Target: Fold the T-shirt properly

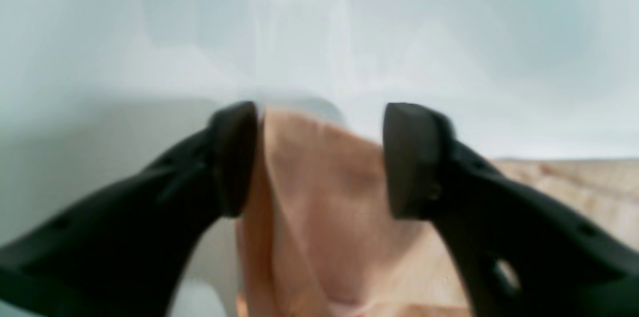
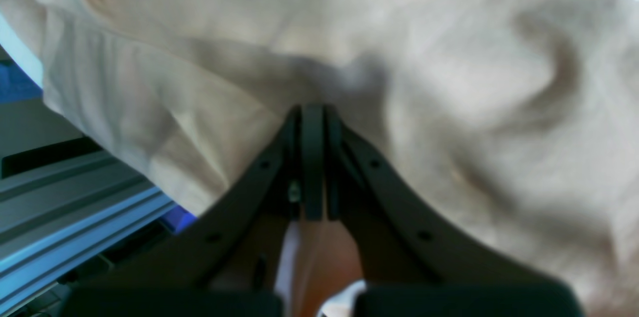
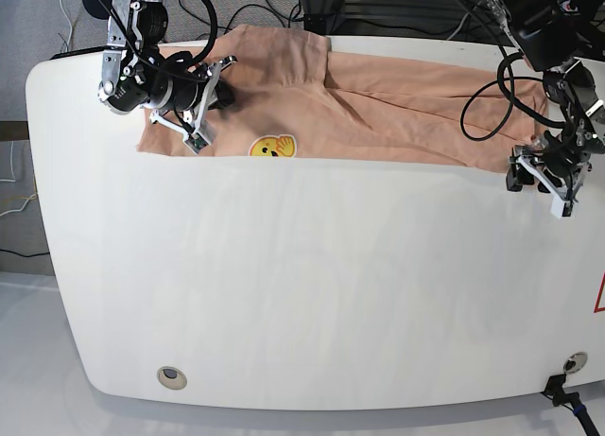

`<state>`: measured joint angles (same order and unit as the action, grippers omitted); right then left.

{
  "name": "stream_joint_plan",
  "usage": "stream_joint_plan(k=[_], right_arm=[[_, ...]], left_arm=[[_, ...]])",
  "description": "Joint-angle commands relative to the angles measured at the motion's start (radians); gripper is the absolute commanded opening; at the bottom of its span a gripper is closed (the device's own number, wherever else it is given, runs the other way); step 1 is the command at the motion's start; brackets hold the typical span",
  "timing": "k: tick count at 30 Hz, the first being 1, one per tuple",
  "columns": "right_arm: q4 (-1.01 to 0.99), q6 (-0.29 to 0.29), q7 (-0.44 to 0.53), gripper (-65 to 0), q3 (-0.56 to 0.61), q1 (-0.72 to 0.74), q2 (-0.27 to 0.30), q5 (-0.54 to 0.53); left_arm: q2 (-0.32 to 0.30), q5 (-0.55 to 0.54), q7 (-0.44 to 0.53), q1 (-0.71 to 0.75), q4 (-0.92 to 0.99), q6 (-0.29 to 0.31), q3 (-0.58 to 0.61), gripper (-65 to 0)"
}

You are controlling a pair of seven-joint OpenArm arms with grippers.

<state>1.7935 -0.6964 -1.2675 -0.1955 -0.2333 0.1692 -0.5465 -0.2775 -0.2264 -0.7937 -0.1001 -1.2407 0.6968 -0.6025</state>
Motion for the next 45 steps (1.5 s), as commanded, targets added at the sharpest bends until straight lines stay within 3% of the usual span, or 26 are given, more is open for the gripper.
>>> stream_joint_plan(k=[1, 22, 24, 28, 31, 40, 45], right_arm=[[0.016, -0.002, 0.012, -65.0, -0.003, 0.005, 0.008, -0.014], [0.016, -0.002, 0.012, -65.0, -0.003, 0.008, 0.008, -0.014], [0.015, -0.002, 0.012, -65.0, -0.003, 0.008, 0.008, -0.014], [0.015, -0.002, 0.012, -65.0, -0.003, 0.012, 0.008, -0.014], [0.015, -0.002, 0.012, -65.0, -0.003, 0.012, 0.008, -0.014], [0.013, -0.002, 0.012, -65.0, -0.003, 0.012, 0.008, -0.014], [0.012, -0.002, 0.012, -65.0, -0.003, 0.012, 0.008, -0.014]], left_arm=[[-0.021, -0.015, 0.017, -0.013, -0.017, 0.001, -0.003, -21.9], [-0.042, 0.017, 0.086, -0.014, 0.074, 0.001, -0.003, -22.8], [-0.041, 0.017, 0.086, -0.014, 0.074, 0.001, -0.003, -30.6], [-0.041, 0.019, 0.084, -0.014, 0.074, 0.001, -0.003, -54.3], [-0.041, 0.020, 0.084, -0.014, 0.074, 0.001, -0.003, -63.9], [-0.041, 0.012, 0.084, -0.013, 0.065, 0.001, -0.006, -65.0], [-0.042, -0.057, 0.082, 0.024, -0.015, 0.001, -0.007, -65.0]])
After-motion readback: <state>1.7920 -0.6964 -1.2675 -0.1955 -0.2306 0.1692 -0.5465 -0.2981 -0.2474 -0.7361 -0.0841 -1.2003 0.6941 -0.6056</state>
